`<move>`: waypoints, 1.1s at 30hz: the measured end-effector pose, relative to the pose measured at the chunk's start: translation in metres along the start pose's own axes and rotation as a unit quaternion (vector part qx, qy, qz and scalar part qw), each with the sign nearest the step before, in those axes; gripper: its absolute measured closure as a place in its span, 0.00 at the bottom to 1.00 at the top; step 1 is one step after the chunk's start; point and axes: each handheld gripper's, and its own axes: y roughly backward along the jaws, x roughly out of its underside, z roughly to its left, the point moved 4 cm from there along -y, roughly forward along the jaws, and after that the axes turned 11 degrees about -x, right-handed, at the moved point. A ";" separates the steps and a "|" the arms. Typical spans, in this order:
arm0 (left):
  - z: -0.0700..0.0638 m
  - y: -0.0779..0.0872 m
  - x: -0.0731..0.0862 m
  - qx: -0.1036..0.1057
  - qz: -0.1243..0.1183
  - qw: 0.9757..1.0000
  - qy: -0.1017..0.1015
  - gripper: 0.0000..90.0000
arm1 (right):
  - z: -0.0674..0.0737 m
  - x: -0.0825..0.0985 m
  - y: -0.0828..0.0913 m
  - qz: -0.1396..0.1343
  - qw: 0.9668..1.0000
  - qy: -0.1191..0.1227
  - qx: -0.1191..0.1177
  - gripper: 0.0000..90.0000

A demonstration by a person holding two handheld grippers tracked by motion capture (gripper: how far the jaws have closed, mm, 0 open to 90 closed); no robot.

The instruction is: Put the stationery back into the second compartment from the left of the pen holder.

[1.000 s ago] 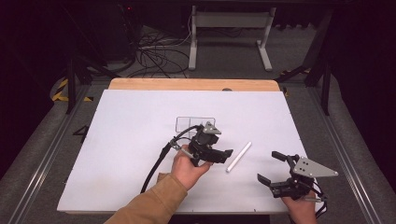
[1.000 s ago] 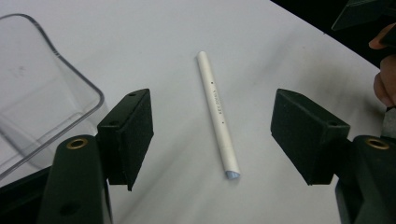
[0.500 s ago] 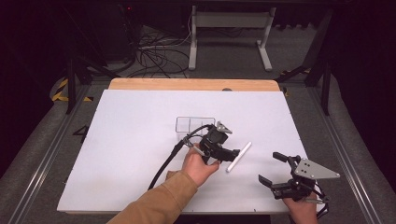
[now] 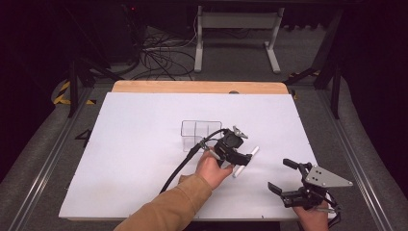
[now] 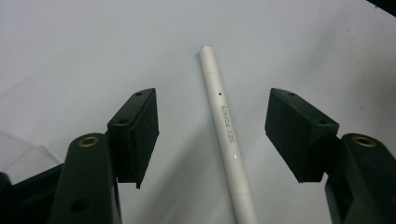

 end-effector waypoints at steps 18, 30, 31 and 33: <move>-0.013 -0.025 -0.008 -0.010 0.048 0.999 -0.015 0.46 | 0.000 0.001 0.001 0.000 1.000 -0.001 -0.004 0.05; -0.012 -0.035 -0.011 -0.011 0.099 0.995 0.016 0.64 | 0.000 0.002 0.000 0.001 1.000 0.001 -0.008 0.05; -0.013 -0.036 -0.011 -0.012 0.103 0.994 0.018 0.66 | 0.000 0.002 0.000 0.001 1.000 0.000 -0.009 0.05; -0.013 -0.037 -0.011 -0.019 0.106 0.994 0.017 0.68 | 0.000 0.002 0.000 0.002 1.000 -0.001 -0.008 0.05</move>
